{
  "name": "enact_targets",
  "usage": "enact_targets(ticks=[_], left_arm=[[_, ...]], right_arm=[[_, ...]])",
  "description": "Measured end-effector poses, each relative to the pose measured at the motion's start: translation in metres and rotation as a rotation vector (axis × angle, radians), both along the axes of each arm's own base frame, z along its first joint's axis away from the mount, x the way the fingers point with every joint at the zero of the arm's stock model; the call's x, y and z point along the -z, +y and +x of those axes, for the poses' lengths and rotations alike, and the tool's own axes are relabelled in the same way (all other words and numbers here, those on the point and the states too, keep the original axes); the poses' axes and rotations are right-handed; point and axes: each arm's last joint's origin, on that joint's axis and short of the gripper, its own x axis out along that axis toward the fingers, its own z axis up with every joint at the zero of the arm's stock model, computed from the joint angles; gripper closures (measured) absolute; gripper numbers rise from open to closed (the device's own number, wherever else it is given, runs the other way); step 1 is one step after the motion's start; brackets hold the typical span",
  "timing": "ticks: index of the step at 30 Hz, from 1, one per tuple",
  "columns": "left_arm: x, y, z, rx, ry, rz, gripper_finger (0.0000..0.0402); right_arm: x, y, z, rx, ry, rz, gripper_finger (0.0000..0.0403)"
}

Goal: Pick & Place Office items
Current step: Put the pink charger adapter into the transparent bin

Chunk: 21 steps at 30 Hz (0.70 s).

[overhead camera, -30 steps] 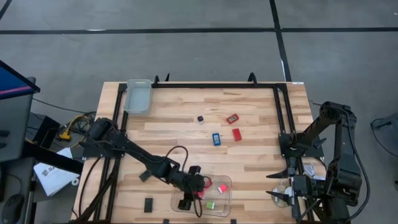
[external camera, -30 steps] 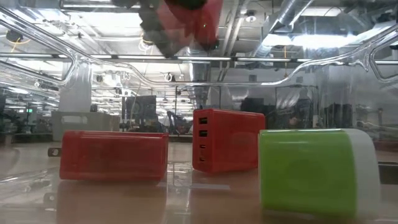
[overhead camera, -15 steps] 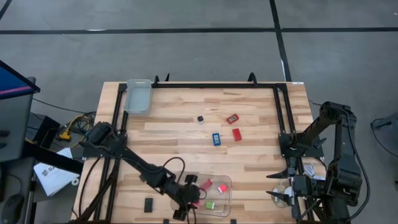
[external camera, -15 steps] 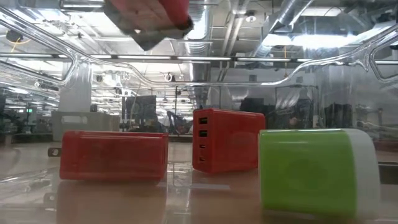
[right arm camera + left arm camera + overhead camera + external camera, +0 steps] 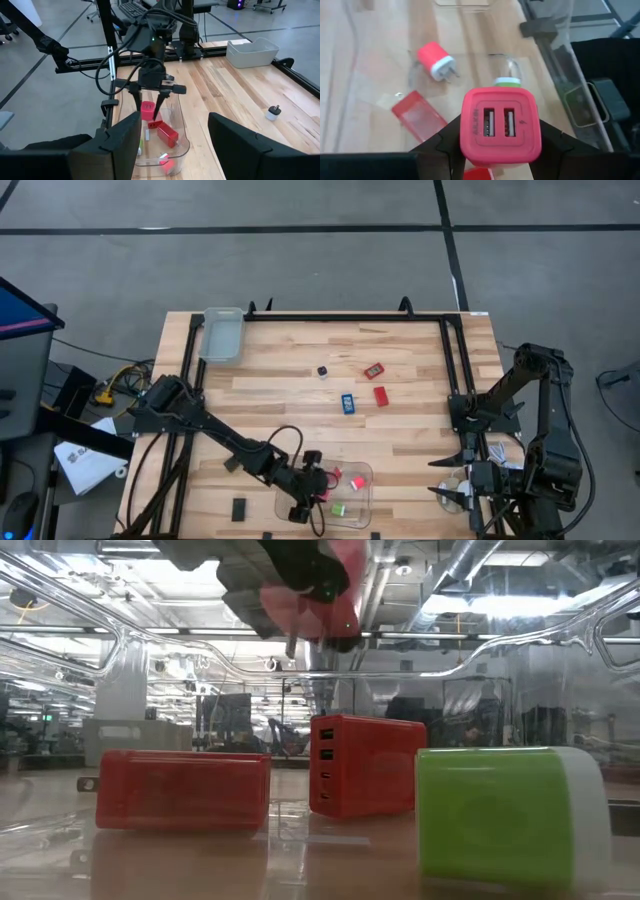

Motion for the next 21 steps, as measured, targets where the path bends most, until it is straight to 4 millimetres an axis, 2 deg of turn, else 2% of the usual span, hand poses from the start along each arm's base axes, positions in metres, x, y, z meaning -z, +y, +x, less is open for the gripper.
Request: enact_targets(ticks=[4,21], left_arm=[[0.0053,-0.0005,0.0002,0.008,0.021,0.001,0.0252],[0.0052,-0.0008,0.0003,-0.005,0.021,-0.01,0.0232]], right_arm=[[0.0,0.0,0.0,0.0,0.0,0.0,0.0179],[0.0,-0.0001,0.0,0.0,0.0,-0.001,0.0179]])
